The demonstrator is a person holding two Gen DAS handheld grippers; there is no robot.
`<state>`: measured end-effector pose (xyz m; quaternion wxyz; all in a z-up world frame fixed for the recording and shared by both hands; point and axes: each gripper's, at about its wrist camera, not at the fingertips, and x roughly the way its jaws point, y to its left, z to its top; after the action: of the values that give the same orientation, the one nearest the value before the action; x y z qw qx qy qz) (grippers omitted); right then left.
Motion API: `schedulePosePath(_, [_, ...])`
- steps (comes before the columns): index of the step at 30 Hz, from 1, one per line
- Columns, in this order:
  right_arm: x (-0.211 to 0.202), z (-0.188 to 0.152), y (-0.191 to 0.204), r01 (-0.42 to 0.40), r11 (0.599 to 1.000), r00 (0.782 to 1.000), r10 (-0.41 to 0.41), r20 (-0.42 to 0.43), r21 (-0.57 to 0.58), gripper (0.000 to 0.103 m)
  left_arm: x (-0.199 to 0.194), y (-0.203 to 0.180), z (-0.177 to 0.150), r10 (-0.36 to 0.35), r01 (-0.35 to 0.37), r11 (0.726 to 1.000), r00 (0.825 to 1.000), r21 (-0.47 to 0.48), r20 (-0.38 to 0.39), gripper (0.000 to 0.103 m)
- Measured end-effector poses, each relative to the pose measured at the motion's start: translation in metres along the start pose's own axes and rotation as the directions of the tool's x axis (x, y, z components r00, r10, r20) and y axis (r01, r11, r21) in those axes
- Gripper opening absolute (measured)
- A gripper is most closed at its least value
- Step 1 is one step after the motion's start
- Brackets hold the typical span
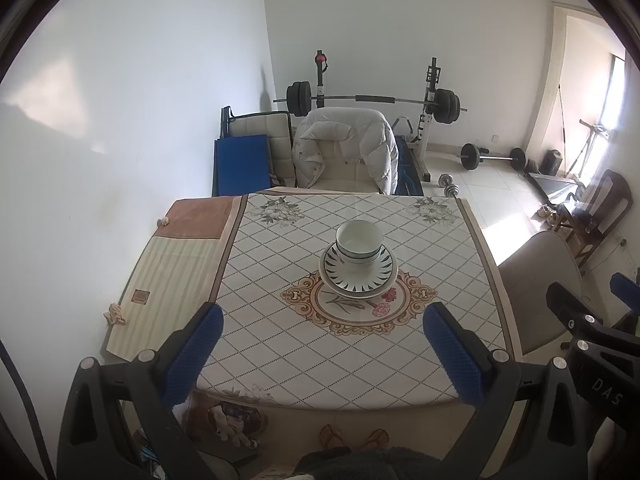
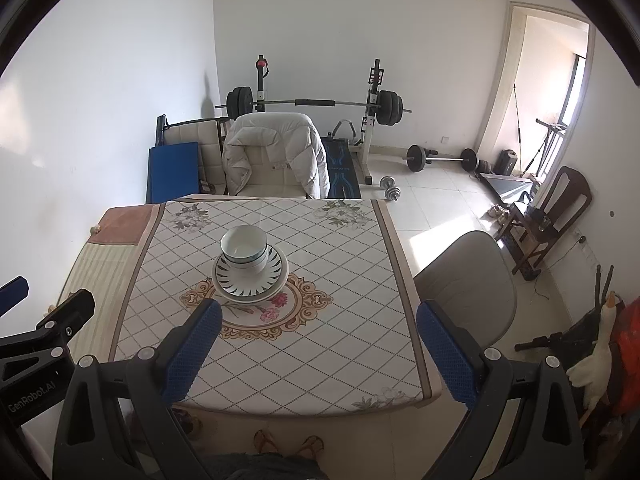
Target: Organize plates and bowls
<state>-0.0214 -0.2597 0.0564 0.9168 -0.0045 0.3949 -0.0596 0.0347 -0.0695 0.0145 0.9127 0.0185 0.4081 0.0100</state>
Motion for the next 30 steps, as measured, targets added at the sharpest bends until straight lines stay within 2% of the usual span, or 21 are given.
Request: schedulePosePath(30, [-0.0052, -0.0019, 0.0014, 0.007, 1.000, 1.000, -0.007, 0.003, 0.014, 0.100, -0.0015, 0.0055, 0.0022, 0.000, 0.000, 1.000, 1.000, 0.003, 0.013, 0.103])
